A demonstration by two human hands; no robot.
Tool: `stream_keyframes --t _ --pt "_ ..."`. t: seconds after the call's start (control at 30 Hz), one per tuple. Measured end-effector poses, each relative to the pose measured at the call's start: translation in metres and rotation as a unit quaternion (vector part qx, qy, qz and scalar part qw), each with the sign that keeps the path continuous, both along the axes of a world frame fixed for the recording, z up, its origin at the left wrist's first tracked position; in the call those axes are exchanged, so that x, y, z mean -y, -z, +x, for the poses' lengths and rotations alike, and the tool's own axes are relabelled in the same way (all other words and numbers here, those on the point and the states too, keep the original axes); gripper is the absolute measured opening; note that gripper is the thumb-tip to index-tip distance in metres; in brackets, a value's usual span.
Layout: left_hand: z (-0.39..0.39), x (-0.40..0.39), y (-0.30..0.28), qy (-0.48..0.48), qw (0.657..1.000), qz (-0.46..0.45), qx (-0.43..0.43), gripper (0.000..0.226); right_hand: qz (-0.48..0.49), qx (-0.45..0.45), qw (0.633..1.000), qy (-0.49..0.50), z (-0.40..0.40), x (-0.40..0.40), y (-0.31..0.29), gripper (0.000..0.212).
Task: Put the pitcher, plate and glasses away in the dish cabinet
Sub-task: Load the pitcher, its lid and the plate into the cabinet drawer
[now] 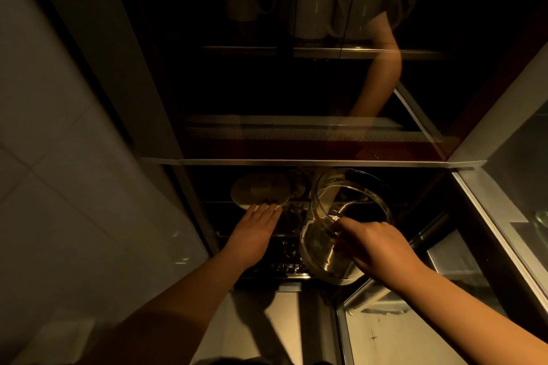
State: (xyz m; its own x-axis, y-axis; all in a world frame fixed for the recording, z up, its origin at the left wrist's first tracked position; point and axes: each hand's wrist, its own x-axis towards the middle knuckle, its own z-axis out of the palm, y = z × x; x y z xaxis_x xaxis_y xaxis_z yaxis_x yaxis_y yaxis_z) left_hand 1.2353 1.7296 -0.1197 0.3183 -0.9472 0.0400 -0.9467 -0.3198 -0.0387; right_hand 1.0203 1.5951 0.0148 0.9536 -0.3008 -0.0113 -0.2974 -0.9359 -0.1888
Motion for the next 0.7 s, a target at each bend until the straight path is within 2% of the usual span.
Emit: stream_keyframes --t 0.13,0.37,0.7 --pt "-0.003 -0.003 0.003 0.000 0.999 0.019 0.029 0.075 0.002 0.001 1.000 0.001 -0.001 0.000 -0.001 0.036" --pt "-0.003 0.002 -0.002 -0.058 0.994 0.071 0.057 0.073 0.005 0.008 1.000 0.004 -0.002 0.001 0.000 0.034" --pt "-0.015 0.002 0.004 -0.073 0.990 0.106 0.055 0.078 -0.005 -0.007 1.000 0.000 -0.002 0.001 0.005 0.042"
